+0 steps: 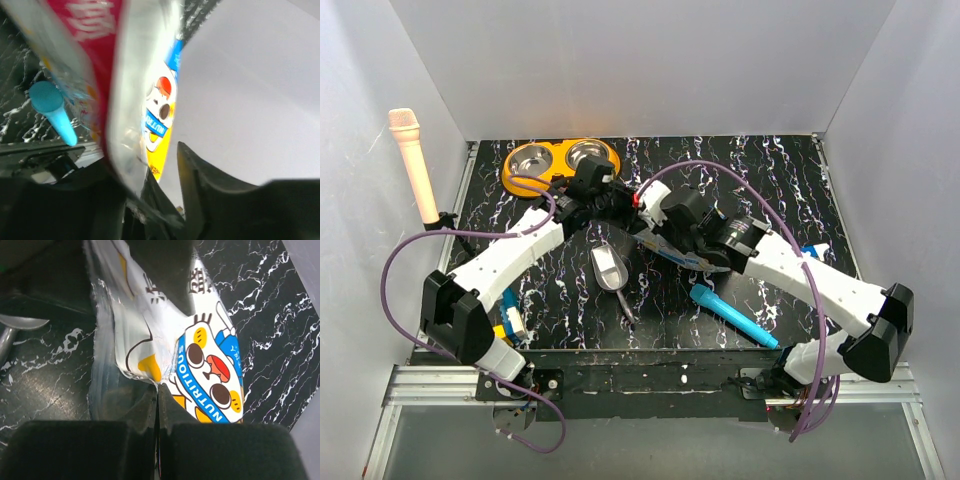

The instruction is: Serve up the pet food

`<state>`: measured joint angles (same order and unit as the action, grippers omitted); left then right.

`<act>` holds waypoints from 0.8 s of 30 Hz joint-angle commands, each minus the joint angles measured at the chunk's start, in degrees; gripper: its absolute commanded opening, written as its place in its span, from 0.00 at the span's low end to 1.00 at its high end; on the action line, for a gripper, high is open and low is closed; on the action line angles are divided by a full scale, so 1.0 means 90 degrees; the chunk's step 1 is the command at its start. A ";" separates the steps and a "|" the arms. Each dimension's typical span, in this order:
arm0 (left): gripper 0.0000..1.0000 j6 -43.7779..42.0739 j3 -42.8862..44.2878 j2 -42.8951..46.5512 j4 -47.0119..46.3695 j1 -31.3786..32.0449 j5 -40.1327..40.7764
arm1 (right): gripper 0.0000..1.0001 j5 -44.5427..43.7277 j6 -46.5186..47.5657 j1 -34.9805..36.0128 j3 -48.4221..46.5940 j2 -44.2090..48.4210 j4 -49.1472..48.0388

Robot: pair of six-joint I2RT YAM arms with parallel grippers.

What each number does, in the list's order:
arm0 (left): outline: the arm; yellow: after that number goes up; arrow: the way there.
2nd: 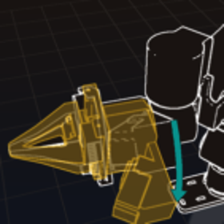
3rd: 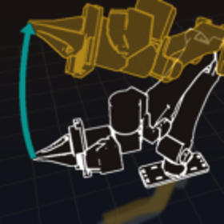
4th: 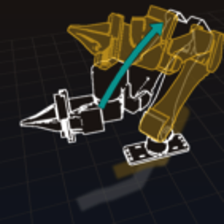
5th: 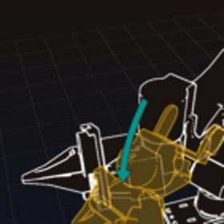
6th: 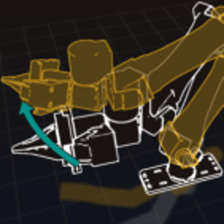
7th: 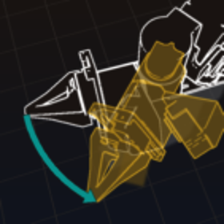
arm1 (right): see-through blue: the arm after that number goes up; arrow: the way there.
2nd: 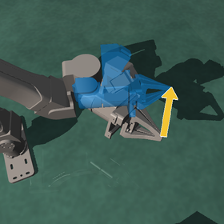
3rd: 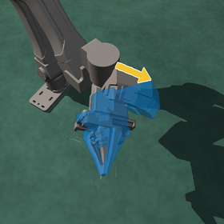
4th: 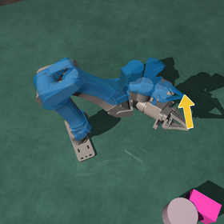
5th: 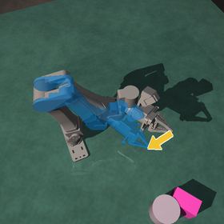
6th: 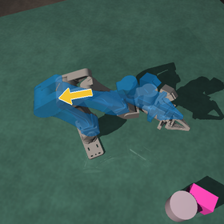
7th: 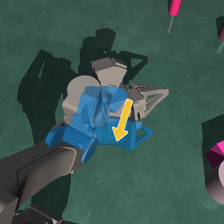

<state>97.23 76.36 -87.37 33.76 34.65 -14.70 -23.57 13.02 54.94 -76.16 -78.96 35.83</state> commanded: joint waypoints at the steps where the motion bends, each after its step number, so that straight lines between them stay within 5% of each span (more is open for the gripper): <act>1: 0.52 -0.0978 0.0481 0.0713 -0.0333 -0.0091 0.0197 | 0.01 -0.0302 -0.0672 -0.0234 -0.0638 0.0043 -0.0057; 4: 0.73 -0.1427 0.0208 0.1220 -0.0411 -0.0100 0.0636 | 0.01 0.0371 -0.1375 -0.0566 -0.1019 -0.0064 0.0236; 6: 0.78 -0.1788 0.0149 0.1533 -0.0256 -0.0100 0.0890 | 0.01 0.0829 -0.1864 -0.0868 -0.1350 -0.0220 0.0558; 13: 0.63 -0.1898 -0.0504 0.2315 0.0264 -0.0100 0.0805 | 0.01 0.1954 -0.3017 -0.1709 -0.2454 -0.0699 0.1457; 17: 0.76 -0.1244 -0.0925 0.2160 0.0009 0.0182 0.0276 | 0.01 0.2218 -0.3204 -0.1768 -0.2894 -0.0846 0.1740; 24: 0.78 -0.0385 -0.0779 0.1477 -0.0167 0.1051 0.0988 | 0.01 0.2287 -0.3077 -0.1768 -0.2993 -0.0866 0.1848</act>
<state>88.40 68.82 -72.86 33.45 41.10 -9.19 -4.08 -13.72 39.00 -99.33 -87.77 53.80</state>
